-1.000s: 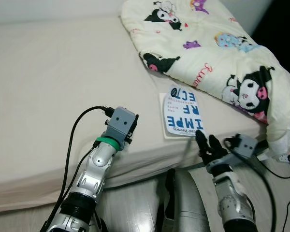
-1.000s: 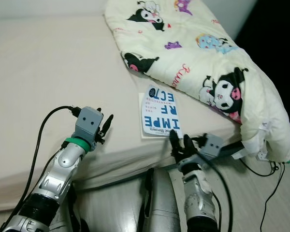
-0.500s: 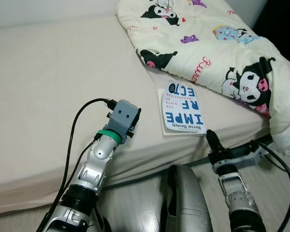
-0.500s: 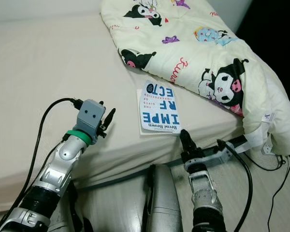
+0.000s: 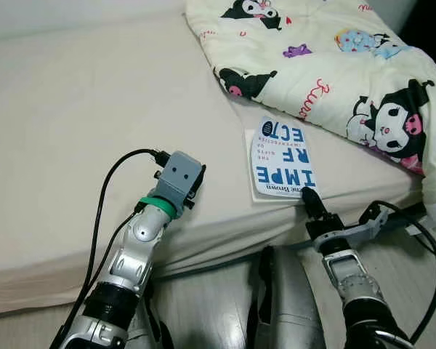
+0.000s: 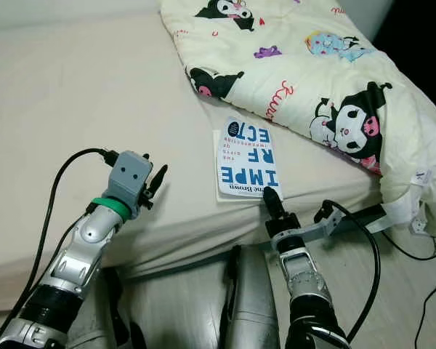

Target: Clean up the room

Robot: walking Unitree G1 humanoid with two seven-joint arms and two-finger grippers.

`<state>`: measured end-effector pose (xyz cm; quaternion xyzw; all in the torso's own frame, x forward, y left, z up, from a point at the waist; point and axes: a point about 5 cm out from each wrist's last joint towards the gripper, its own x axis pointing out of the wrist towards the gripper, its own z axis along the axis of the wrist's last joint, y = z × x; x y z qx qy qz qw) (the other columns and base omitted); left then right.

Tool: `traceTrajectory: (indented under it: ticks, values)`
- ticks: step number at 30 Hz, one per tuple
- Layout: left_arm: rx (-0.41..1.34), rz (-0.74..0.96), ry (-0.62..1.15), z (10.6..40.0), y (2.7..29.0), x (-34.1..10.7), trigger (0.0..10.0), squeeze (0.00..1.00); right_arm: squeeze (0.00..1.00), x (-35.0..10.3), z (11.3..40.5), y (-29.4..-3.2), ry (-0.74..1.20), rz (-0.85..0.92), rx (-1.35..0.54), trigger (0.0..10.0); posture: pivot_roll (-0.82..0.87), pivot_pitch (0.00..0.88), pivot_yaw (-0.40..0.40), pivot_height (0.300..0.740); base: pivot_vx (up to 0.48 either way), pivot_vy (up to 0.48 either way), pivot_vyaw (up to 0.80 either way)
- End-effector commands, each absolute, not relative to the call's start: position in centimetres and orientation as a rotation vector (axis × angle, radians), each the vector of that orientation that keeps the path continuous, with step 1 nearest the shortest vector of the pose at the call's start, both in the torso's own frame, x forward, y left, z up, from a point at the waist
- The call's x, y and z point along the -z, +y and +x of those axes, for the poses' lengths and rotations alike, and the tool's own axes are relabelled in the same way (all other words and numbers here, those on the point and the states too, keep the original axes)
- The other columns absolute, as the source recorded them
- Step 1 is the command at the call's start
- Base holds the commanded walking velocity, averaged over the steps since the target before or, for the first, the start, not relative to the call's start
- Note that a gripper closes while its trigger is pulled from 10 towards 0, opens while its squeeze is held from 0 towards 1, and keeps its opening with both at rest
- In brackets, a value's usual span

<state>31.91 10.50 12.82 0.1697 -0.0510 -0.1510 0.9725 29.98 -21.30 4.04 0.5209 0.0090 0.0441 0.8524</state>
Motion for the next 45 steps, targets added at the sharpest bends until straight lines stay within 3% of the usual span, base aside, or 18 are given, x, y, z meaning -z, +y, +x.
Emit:
traceTrajectory:
  ticks: [1,11,20,30,43,44,45]
  values:
    - [0.305,0.357,-0.081,31.8,10.8,-12.4,10.0,0.0,0.0,-5.0,30.7,-21.2,-0.025,1.109,-0.124,10.0,0.03,0.128,0.091,0.497,0.0,0.0,0.0]
    - [0.311,0.371,-0.07,31.6,11.1,-12.4,10.0,0.0,0.0,-8.2,31.8,-19.4,-0.127,1.074,-0.294,10.0,0.02,0.121,0.096,0.497,0.0,0.0,0.0]
    - [0.323,0.37,-0.066,31.5,10.8,-12.2,10.0,0.0,0.0,-7.7,29.8,-18.4,-0.116,1.064,-0.295,10.0,0.01,0.128,0.095,0.497,0.0,0.0,0.0]
    - [0.331,0.367,-0.062,31.4,10.6,-12.3,10.0,0.0,0.0,-6.4,30.3,-19.0,-0.013,1.059,-0.234,10.0,0.01,0.136,0.098,0.497,0.0,0.0,0.0]
    - [0.305,0.36,-0.06,31.2,10.8,-12.3,10.0,0.0,0.0,-6.4,32.5,-16.8,0.188,1.073,-0.345,10.0,0.04,0.136,0.073,0.497,0.0,0.0,0.0]
    - [0.295,0.36,-0.059,31.2,11.1,-12.3,10.0,0.0,0.0,-6.5,32.6,-16.2,0.208,1.077,-0.376,4.7,0.04,0.136,0.071,0.497,0.0,0.0,0.0]
    - [0.295,0.36,-0.059,31.2,11.1,-12.3,10.0,0.0,0.0,-6.5,32.6,-16.2,0.208,1.077,-0.376,4.7,0.04,0.136,0.071,0.497,0.0,0.0,0.0]
